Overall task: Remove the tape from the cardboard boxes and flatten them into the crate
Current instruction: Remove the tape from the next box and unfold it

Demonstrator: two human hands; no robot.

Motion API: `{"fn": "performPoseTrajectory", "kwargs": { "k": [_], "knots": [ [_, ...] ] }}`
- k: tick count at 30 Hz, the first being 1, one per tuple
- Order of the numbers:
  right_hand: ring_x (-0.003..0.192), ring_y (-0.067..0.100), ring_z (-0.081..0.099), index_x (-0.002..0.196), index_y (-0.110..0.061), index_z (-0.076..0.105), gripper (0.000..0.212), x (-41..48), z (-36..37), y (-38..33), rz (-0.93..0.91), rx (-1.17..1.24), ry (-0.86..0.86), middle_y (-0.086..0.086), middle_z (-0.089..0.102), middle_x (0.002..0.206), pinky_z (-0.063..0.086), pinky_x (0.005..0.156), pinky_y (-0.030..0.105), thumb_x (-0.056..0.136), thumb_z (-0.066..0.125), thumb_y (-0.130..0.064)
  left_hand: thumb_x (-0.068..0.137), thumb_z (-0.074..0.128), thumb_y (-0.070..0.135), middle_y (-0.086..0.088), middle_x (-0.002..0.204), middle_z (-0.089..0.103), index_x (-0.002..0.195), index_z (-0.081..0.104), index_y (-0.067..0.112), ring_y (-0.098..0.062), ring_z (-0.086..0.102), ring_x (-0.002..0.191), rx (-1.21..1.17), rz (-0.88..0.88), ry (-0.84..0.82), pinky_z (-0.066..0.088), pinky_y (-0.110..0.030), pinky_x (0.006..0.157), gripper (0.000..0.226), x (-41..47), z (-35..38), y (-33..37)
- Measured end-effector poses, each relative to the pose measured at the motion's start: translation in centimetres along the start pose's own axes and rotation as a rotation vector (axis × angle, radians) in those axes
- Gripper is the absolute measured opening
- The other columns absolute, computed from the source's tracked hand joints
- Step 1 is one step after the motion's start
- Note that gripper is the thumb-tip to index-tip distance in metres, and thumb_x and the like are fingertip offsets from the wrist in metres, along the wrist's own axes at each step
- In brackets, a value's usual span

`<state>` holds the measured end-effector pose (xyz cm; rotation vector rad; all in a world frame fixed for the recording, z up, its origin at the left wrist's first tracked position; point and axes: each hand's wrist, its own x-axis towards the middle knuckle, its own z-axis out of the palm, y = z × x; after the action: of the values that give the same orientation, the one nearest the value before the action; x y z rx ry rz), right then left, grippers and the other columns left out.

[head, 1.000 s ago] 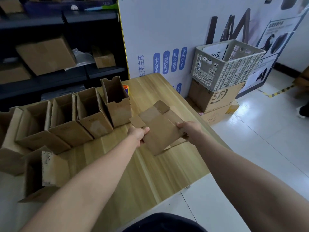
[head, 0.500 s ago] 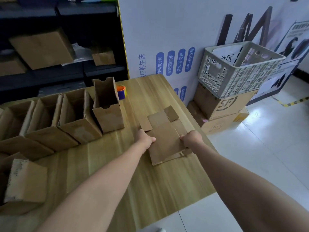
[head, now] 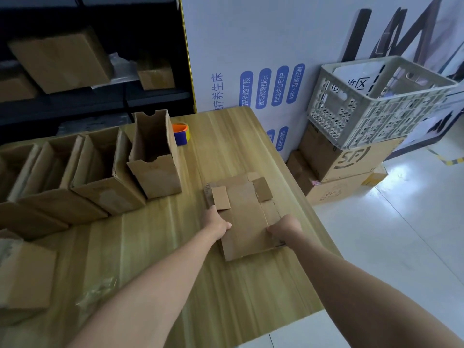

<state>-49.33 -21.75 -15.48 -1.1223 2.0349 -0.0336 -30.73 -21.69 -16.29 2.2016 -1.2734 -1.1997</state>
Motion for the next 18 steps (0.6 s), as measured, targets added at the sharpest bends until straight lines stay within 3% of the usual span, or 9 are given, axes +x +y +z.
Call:
{"fn": "performPoseTrajectory", "kwargs": {
  "k": [2, 5, 8, 11, 13, 15, 18],
  "knots": [
    [0.061, 0.016, 0.052, 0.069, -0.014, 0.046, 0.028, 0.9, 0.1, -0.5, -0.021, 0.027, 0.027, 0.001, 0.049, 0.069, 0.043, 0.048, 0.024, 0.086, 0.065, -0.024, 0.080, 0.070, 0.008, -0.014, 0.144, 0.036, 0.143, 0.030, 0.003, -0.028, 0.039, 0.131, -0.043, 0.010, 0.007, 0.035, -0.033, 0.106, 0.075, 1.0, 0.1, -0.3],
    [0.079, 0.019, 0.051, 0.064, -0.019, 0.041, 0.032, 2.1, 0.2, -1.7, -0.070, 0.086, 0.029, -0.002, 0.044, 0.068, 0.045, 0.069, 0.027, 0.086, 0.064, -0.021, 0.082, 0.067, 0.005, -0.011, 0.145, 0.035, 0.146, 0.026, 0.008, -0.026, 0.038, 0.131, -0.128, 0.036, 0.042, 0.034, -0.036, 0.108, 0.076, 2.6, -0.1, -0.1],
    [0.079, 0.020, 0.057, 0.068, -0.018, 0.044, 0.028, 2.4, 0.2, -2.5, -0.112, 0.155, 0.038, -0.002, 0.049, 0.070, 0.052, 0.077, 0.031, 0.088, 0.063, -0.028, 0.085, 0.066, 0.011, -0.007, 0.147, 0.034, 0.148, 0.026, 0.013, -0.027, 0.030, 0.136, -0.099, 0.087, 0.114, 0.030, -0.043, 0.111, 0.075, 3.9, -0.8, 1.1],
    [0.075, 0.022, 0.062, 0.093, -0.013, 0.049, 0.035, 1.5, -0.6, -2.3, -0.169, 0.202, 0.090, 0.003, 0.058, 0.084, 0.057, 0.072, 0.041, 0.089, 0.055, -0.047, 0.083, 0.069, 0.017, -0.009, 0.146, 0.035, 0.147, 0.023, 0.012, -0.028, 0.032, 0.135, -0.130, 0.086, 0.087, 0.032, -0.043, 0.110, 0.079, 3.2, -1.4, 2.0],
    [0.077, 0.021, 0.060, 0.097, -0.012, 0.046, 0.042, 0.3, -1.9, -1.8, -0.161, 0.069, 0.074, 0.004, 0.058, 0.087, 0.054, 0.064, 0.036, 0.089, 0.054, -0.052, 0.079, 0.074, 0.018, -0.010, 0.144, 0.037, 0.145, 0.020, 0.007, -0.027, 0.039, 0.130, -0.119, 0.057, 0.011, 0.035, -0.036, 0.107, 0.086, 1.6, -1.6, 2.1],
    [0.068, 0.018, 0.056, 0.087, -0.009, 0.048, 0.044, -1.0, -3.1, -1.1, -0.093, -0.078, 0.009, 0.003, 0.056, 0.079, 0.046, 0.055, 0.029, 0.085, 0.061, -0.051, 0.075, 0.077, 0.017, -0.010, 0.139, 0.040, 0.140, 0.023, 0.004, -0.026, 0.044, 0.124, -0.043, 0.007, -0.087, 0.041, -0.030, 0.094, 0.086, -0.5, -1.6, 1.4],
    [0.069, 0.021, 0.054, 0.081, -0.008, 0.050, 0.041, -2.7, -3.3, 0.7, -0.002, -0.191, -0.151, 0.007, 0.055, 0.078, 0.046, 0.059, 0.030, 0.081, 0.071, -0.044, 0.074, 0.077, 0.004, -0.014, 0.128, 0.046, 0.131, 0.032, 0.002, -0.030, 0.057, 0.106, -0.030, -0.078, -0.239, 0.053, -0.028, 0.060, 0.073, -3.8, -0.7, -0.2]
  ]
}}
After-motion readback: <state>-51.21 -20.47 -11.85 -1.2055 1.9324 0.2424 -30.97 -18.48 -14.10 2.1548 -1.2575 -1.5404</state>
